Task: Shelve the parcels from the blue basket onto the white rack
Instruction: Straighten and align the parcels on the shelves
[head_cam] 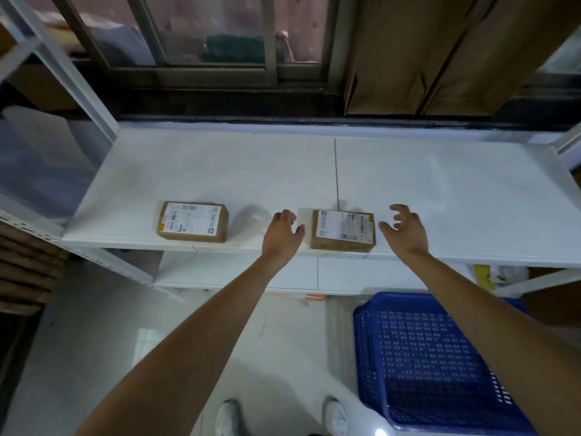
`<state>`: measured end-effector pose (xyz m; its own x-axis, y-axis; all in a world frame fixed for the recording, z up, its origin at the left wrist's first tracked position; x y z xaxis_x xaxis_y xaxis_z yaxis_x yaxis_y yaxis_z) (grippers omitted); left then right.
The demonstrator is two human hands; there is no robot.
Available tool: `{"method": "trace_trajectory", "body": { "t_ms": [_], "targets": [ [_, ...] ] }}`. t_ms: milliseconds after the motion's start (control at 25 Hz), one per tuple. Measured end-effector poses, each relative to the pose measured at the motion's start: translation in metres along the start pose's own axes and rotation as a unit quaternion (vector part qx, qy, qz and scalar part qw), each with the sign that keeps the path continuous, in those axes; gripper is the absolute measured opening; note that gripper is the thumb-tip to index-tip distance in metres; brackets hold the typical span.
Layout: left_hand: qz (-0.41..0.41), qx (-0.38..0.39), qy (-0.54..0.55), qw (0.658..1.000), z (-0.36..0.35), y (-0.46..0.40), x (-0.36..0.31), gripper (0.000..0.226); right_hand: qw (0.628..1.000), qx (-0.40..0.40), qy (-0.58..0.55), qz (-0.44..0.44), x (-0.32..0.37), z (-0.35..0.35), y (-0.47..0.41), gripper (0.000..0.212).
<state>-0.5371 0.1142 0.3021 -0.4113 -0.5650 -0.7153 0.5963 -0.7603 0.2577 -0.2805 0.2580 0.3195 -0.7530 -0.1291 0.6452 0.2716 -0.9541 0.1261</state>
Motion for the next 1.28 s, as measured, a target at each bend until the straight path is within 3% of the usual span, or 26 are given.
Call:
{"method": "trace_trajectory", "body": {
  "t_ms": [240, 480, 720, 1280],
  "targets": [
    [0.022, -0.033, -0.083, 0.996, -0.029, 0.014, 0.001, 0.042, 0.994, 0.106, -0.034, 0.016, -0.025, -0.014, -0.006, 0.053],
    [0.026, -0.025, -0.076, 0.996, -0.040, 0.003, -0.006, 0.043, 0.993, 0.097, -0.045, 0.039, -0.020, -0.037, -0.006, 0.049],
    [-0.005, -0.026, -0.091, 0.995, -0.053, -0.007, -0.011, 0.040, 0.987, 0.145, 0.000, 0.068, -0.020, -0.058, -0.001, 0.047],
    [-0.008, -0.035, -0.071, 0.997, -0.057, -0.014, -0.008, 0.040, 0.988, 0.140, -0.012, 0.070, -0.017, -0.058, -0.010, 0.046]
  ]
}}
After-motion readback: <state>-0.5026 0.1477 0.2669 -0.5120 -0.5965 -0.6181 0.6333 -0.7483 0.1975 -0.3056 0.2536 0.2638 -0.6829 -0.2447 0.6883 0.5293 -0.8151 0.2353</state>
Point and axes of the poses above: each hand's wrist, its own y-axis away from the middle knuckle, its own z-axis out of the back of the hand, x = y × z, the point moved 10 cm from there along -y, towards the middle knuckle, and after that the axes turned 5 degrees about z, right-handed, at the moved point
